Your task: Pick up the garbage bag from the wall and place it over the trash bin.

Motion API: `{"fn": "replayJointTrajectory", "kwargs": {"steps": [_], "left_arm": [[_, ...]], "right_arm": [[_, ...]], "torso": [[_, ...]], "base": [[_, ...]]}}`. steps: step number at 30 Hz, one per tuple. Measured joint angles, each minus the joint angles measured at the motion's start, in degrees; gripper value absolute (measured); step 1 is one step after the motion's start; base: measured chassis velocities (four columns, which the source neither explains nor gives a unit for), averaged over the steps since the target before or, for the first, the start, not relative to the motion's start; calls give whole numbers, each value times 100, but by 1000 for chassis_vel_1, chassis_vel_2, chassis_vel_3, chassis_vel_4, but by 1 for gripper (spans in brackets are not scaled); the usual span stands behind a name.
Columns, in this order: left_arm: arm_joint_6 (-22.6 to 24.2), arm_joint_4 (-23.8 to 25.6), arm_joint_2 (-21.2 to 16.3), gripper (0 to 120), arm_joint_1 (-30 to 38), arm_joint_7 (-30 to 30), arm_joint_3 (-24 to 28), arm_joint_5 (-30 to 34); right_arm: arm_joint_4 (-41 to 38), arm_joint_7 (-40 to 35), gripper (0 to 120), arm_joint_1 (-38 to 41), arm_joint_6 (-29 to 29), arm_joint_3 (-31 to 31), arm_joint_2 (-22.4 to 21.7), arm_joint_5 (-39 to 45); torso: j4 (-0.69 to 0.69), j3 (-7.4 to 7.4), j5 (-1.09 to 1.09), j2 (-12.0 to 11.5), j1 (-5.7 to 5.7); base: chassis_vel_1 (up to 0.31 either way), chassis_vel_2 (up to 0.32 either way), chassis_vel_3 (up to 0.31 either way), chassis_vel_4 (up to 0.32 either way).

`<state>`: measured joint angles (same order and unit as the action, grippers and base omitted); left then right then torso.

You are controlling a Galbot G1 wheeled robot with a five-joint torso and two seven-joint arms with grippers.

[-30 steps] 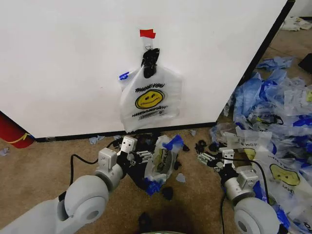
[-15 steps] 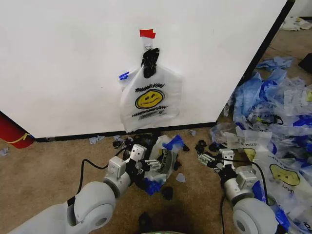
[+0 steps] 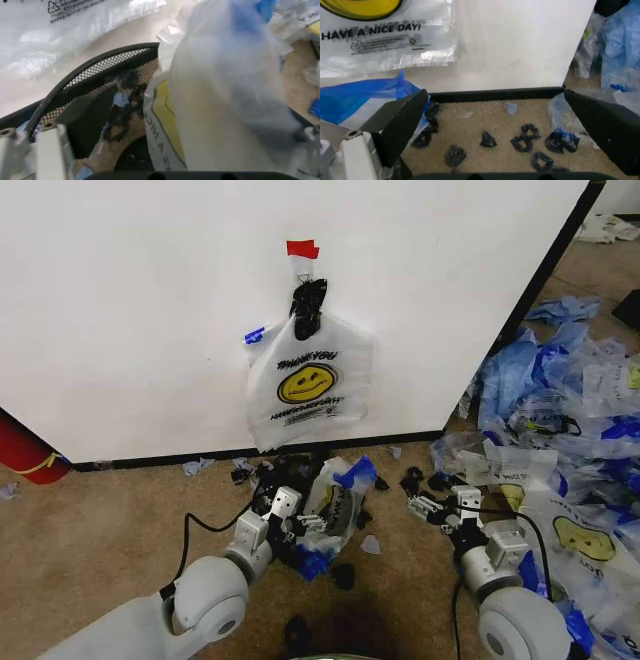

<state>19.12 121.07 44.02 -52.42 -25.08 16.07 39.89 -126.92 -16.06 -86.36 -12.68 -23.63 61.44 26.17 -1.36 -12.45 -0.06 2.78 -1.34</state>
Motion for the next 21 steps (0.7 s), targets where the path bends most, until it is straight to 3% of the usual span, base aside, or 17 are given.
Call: {"fn": "replayJointTrajectory", "kwargs": {"steps": [21], "left_arm": [[21,123,-62,13,-32,-70,-97,89]], "right_arm": [[58,3,100,75,10,203,-17,-26]], "torso": [[1,0,0,0,0]], "base": [[0,0,0,0]]}}
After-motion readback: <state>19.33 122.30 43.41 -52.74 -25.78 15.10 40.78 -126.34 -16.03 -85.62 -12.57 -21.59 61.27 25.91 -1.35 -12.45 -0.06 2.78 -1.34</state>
